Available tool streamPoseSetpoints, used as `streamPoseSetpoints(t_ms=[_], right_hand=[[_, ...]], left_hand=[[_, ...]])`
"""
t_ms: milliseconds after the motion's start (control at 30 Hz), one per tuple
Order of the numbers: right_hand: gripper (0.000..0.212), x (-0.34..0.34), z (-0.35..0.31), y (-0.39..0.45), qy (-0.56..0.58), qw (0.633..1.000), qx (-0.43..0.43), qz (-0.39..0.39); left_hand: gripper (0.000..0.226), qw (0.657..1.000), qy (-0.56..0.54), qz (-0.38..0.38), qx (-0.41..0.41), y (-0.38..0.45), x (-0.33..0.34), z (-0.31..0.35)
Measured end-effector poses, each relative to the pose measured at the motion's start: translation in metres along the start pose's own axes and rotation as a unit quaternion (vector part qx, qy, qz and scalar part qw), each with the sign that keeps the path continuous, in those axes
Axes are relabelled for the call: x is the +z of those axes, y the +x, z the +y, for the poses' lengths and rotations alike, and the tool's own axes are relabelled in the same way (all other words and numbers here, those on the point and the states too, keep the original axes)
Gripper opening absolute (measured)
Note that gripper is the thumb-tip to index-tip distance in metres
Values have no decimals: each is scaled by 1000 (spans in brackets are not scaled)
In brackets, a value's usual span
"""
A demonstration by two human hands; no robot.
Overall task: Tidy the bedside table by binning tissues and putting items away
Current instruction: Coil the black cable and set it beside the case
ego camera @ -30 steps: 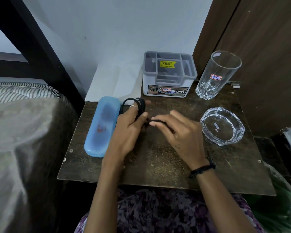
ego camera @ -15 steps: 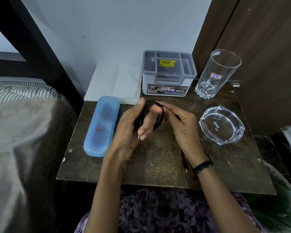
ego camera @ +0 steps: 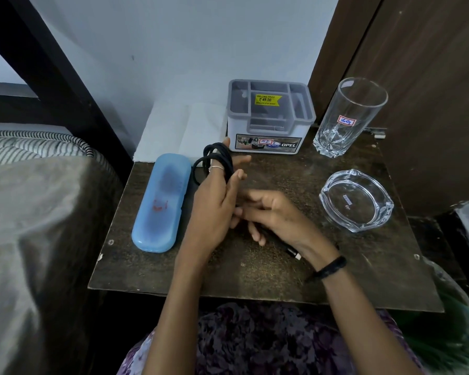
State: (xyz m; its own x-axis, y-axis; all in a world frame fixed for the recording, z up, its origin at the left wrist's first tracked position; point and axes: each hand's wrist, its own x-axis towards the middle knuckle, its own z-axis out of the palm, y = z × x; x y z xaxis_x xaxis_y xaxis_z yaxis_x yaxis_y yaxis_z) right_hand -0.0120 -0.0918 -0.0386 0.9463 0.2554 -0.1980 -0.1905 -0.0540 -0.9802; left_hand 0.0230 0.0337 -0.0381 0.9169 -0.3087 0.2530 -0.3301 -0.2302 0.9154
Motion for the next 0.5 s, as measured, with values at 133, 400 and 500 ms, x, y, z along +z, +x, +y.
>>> streamPoseSetpoints(t_ms=[133, 400, 500], right_hand=[[17, -13, -8, -8, 141, 989, -13, -32], [34, -24, -6, -8, 288, 950, -76, -95], [23, -21, -9, -9, 260, 961, -82, -35]], left_hand=[[36, 999, -29, 23, -5, 1, -6, 0], [29, 976, -151, -64, -142, 1, -4, 4], [49, 967, -160, -102, -170, 0, -2, 11]])
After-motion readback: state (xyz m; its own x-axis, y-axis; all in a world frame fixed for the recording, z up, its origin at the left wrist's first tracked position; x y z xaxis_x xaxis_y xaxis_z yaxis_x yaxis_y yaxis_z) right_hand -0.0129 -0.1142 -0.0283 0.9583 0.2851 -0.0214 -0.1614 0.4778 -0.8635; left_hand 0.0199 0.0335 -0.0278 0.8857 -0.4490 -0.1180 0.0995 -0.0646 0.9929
